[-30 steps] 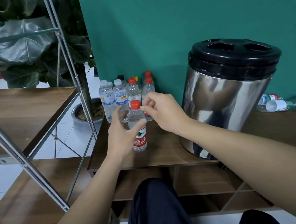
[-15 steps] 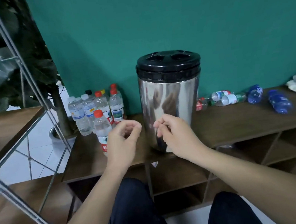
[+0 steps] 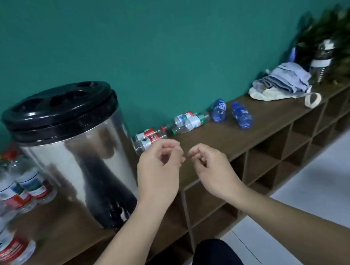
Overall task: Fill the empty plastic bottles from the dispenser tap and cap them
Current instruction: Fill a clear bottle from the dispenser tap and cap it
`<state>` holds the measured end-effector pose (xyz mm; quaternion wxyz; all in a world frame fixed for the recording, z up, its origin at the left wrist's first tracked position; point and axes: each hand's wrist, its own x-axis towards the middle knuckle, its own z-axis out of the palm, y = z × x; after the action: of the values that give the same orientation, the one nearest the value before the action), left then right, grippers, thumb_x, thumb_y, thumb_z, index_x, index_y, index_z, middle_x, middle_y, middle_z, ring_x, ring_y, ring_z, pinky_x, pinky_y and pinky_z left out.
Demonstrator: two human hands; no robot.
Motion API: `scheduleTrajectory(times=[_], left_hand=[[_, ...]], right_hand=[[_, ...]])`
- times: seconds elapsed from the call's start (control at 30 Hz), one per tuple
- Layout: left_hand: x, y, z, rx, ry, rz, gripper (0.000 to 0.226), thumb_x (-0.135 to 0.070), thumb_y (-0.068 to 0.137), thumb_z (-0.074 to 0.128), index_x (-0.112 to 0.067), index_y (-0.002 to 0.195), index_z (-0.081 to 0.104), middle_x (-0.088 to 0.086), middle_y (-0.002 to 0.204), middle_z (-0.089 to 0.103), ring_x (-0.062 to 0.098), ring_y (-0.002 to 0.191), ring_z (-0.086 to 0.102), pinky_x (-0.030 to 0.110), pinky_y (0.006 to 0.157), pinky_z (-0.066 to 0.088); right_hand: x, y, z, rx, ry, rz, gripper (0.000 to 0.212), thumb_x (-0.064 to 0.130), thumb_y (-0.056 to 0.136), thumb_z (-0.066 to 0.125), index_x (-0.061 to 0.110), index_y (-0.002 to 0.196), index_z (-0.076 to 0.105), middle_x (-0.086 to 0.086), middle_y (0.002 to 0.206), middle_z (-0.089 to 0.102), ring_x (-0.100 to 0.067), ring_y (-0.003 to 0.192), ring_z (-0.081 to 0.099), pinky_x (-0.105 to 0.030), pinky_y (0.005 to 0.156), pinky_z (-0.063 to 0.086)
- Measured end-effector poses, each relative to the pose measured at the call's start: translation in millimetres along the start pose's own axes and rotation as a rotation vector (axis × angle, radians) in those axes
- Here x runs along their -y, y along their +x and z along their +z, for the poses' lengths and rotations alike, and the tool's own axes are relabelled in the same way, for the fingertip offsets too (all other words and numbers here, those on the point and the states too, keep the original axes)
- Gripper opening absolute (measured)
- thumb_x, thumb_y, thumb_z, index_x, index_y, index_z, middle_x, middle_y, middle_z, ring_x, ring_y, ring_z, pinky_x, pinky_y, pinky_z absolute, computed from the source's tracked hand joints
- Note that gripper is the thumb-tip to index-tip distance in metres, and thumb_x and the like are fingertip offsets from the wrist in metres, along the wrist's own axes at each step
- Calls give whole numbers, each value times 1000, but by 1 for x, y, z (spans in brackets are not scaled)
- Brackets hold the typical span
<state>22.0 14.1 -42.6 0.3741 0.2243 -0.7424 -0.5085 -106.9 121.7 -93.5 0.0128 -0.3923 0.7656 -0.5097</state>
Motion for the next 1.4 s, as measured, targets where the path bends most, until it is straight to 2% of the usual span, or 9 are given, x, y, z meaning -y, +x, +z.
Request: scheduleTrajectory(times=[0.13, 0.3, 0.5, 0.6, 0.67, 0.8, 0.93, 1.13, 1.4], left_hand=[[6, 44, 55, 13, -54, -110, 19, -14, 105, 75, -32, 102, 80, -11, 91, 81, 14, 96, 78, 47, 98, 64], [50, 101, 107, -10, 8, -238, 13, -25, 106, 78, -34, 115, 77, -17, 110, 77, 4, 107, 71, 42, 108, 60], [119, 174, 119, -12, 140, -189, 26, -31, 102, 82, -24, 126, 74, -15, 113, 75, 3, 109, 70, 34, 105, 59], [146, 200, 122, 26, 292, -134, 36, -28, 99, 86, -21, 132, 72, -13, 114, 74, 0, 105, 67, 21, 91, 54], [159, 212, 126, 47, 443, -86, 44, -29, 97, 88, -22, 137, 70, -12, 121, 72, 6, 108, 67, 22, 87, 51], [173, 238, 131, 36, 635, -9, 55, -32, 94, 91, -24, 144, 67, -6, 137, 72, 17, 125, 66, 39, 103, 59], [185, 265, 132, 43, 841, 63, 61, -45, 90, 93, -24, 143, 69, -3, 137, 73, 24, 132, 59, 45, 112, 47], [200, 283, 134, 106, 1061, 38, 59, -55, 89, 90, -30, 139, 71, -4, 131, 77, 26, 133, 56, 44, 107, 34], [221, 292, 125, 111, 932, 63, 47, -53, 87, 92, -40, 128, 76, -7, 122, 72, 29, 127, 52, 34, 93, 25]], right_hand=[[-57, 36, -15, -60, -27, 52, 25, 3, 103, 66, 24, 112, 74, 16, 96, 72, -2, 90, 68, -24, 84, 56], [-112, 93, -24, -41, -21, 162, 30, 21, 107, 71, 24, 137, 68, 14, 126, 71, 3, 117, 65, -22, 107, 54], [-170, 154, -22, -12, -108, 214, 47, 35, 108, 70, 29, 153, 56, 14, 151, 55, -4, 136, 56, -24, 112, 47], [-195, 183, -15, -5, -177, 194, 48, 34, 107, 71, 26, 152, 56, 9, 156, 46, -11, 143, 50, -27, 120, 42], [-209, 203, -11, -4, -204, 168, 49, 32, 106, 72, 23, 152, 56, 7, 157, 43, -15, 145, 49, -34, 126, 40], [-222, 241, -3, 12, -241, 93, 58, 32, 104, 74, 20, 156, 50, 7, 163, 37, -20, 135, 60, -43, 119, 48], [-230, 271, 6, 21, -311, 98, 65, 43, 105, 71, 23, 160, 42, 5, 170, 29, -22, 120, 67, -47, 106, 57], [-246, 289, 12, 29, -306, 164, 70, 49, 104, 71, 25, 160, 36, 1, 167, 30, -27, 120, 67, -52, 107, 56], [-252, 288, 18, 45, -285, 118, 75, 54, 103, 70, 28, 163, 32, 0, 170, 26, -31, 125, 69, -54, 110, 56]])
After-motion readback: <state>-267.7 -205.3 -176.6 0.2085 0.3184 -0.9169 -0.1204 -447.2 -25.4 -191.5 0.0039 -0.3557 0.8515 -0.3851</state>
